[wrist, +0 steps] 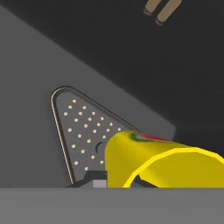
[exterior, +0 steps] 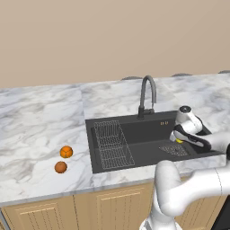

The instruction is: Remove the tangerine and orange from the sink. Then move the bowl and cup from the counter to the sink for washing.

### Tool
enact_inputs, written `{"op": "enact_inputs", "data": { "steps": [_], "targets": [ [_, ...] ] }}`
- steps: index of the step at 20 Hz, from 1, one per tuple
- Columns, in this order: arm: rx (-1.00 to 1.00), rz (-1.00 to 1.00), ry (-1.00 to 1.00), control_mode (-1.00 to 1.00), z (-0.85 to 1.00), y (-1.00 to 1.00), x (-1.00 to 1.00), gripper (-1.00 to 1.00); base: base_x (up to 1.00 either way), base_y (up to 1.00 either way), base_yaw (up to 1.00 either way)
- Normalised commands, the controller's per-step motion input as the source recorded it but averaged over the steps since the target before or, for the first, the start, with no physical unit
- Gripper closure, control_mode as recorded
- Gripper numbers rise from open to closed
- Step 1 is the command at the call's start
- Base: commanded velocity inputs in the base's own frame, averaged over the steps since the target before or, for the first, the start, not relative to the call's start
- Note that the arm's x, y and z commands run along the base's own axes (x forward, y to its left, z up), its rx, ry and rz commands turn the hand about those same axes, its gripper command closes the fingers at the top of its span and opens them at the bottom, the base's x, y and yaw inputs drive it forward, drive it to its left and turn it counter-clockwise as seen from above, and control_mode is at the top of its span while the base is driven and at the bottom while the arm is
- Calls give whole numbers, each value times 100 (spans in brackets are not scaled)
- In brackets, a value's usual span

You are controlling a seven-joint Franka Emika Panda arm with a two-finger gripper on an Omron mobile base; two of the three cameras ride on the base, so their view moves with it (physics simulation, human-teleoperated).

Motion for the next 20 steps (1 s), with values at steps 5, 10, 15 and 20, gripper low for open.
{"op": "enact_inputs", "data": {
  "steps": [5,10,15,20],
  "targets": [
    [0,5,4,-100,-18,-15,21,100,0,0,0],
    [0,3,4,-100,-24,-11,18,100,0,0,0],
    [0,2,4,-100,-27,-12,21,100,0,0,0],
    [0,1,4,-100,-25,-18,24,100,0,0,0]
  ]
}}
